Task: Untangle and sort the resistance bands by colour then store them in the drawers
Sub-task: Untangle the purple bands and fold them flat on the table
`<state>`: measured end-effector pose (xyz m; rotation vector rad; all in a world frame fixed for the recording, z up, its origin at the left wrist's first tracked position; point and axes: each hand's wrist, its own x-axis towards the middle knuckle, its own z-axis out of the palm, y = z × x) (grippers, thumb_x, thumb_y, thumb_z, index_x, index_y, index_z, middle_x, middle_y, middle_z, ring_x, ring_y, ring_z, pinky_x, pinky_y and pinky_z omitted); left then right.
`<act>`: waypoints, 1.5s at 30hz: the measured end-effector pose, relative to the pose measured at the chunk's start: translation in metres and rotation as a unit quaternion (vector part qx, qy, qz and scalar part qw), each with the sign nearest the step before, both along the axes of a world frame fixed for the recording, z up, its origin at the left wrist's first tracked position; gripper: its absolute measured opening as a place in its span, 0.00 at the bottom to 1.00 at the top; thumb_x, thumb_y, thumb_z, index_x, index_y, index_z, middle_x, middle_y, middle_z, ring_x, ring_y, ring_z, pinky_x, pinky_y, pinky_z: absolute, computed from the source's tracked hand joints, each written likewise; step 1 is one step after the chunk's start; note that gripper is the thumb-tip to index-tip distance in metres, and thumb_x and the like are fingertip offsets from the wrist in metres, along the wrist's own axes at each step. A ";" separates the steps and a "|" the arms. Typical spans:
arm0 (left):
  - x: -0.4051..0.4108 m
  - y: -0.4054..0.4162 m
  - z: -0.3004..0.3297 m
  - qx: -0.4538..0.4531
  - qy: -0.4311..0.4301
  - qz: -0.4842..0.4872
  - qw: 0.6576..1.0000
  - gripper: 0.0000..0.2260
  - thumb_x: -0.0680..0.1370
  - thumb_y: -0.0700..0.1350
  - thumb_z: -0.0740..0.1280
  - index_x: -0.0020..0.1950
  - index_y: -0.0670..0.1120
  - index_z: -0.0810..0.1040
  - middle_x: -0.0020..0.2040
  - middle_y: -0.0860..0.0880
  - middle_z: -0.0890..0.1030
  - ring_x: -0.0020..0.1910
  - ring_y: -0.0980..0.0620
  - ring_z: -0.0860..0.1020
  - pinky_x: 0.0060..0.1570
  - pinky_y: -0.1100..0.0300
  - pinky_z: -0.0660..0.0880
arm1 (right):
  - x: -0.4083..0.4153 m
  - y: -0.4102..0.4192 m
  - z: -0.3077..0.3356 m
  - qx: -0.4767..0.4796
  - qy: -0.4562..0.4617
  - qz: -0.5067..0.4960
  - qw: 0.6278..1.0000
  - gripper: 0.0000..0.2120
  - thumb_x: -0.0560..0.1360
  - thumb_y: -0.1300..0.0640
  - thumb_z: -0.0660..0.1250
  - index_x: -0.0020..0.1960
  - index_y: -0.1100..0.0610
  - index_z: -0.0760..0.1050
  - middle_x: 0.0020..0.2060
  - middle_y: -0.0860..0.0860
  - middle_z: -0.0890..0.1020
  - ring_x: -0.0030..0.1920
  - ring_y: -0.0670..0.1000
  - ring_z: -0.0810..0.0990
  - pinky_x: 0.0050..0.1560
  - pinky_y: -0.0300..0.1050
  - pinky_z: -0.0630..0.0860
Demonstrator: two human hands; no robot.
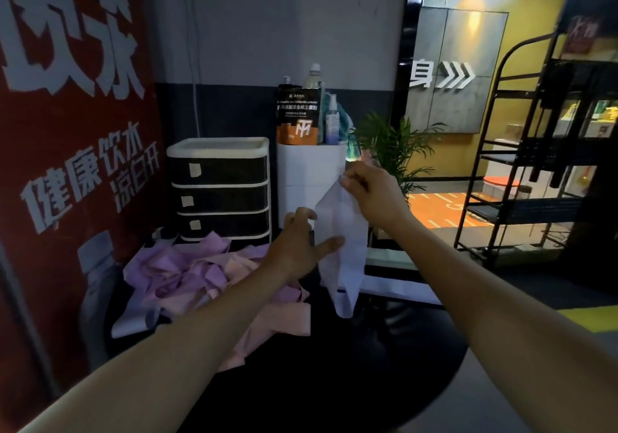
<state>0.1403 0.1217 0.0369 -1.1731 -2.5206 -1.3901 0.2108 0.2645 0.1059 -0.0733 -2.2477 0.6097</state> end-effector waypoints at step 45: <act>-0.067 -0.037 -0.015 0.245 -0.285 0.123 0.918 0.15 0.75 0.49 0.70 0.30 0.47 0.72 0.36 0.44 0.73 0.39 0.47 0.71 0.42 0.54 0.70 | 0.048 0.067 -0.073 -0.385 -0.217 0.051 0.895 0.07 0.77 0.62 0.64 0.46 0.65 0.76 0.39 0.57 0.77 0.40 0.52 0.74 0.44 0.45 0.73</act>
